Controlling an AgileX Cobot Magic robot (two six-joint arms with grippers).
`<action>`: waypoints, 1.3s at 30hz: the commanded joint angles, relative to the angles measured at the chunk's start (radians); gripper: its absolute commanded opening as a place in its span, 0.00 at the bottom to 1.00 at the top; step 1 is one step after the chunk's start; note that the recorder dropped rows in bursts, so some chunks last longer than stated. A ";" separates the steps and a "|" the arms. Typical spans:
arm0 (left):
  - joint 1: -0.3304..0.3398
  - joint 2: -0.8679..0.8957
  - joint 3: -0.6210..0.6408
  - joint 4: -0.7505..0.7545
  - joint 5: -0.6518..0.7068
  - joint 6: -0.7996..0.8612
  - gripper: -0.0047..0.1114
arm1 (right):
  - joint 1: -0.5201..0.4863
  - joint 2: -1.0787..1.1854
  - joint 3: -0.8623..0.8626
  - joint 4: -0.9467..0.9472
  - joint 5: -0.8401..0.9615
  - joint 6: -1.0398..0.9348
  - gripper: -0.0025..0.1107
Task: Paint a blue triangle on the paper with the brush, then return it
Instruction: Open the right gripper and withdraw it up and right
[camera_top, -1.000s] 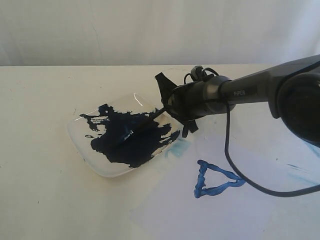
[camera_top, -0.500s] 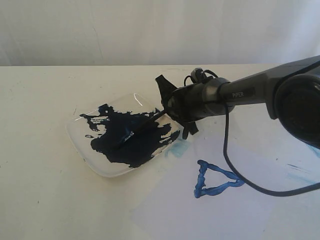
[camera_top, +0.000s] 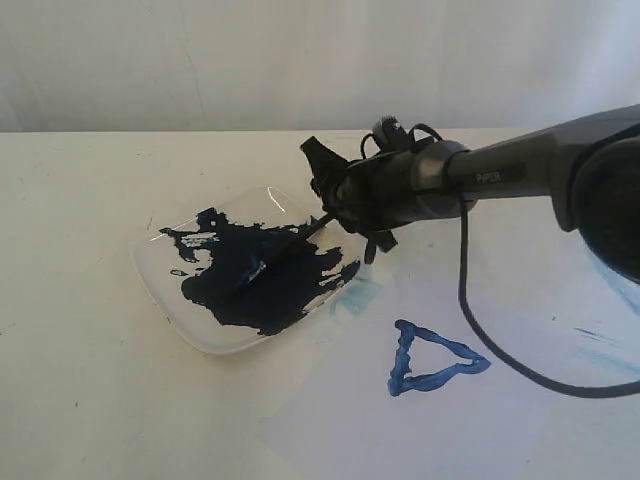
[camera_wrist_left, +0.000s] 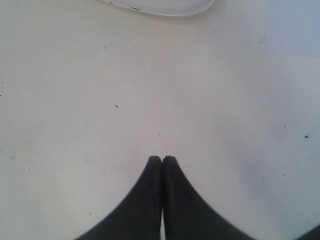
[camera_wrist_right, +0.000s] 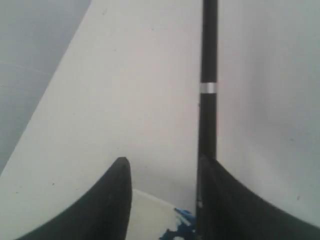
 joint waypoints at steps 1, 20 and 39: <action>0.002 -0.007 0.006 -0.010 0.007 0.003 0.04 | -0.003 -0.077 0.008 -0.001 0.021 -0.070 0.39; 0.002 -0.007 0.006 0.051 0.004 0.051 0.04 | 0.026 -0.890 0.579 0.058 0.002 -0.899 0.02; 0.002 -0.007 0.006 0.062 0.003 0.051 0.04 | 0.026 -1.368 0.897 0.092 -0.040 -1.274 0.02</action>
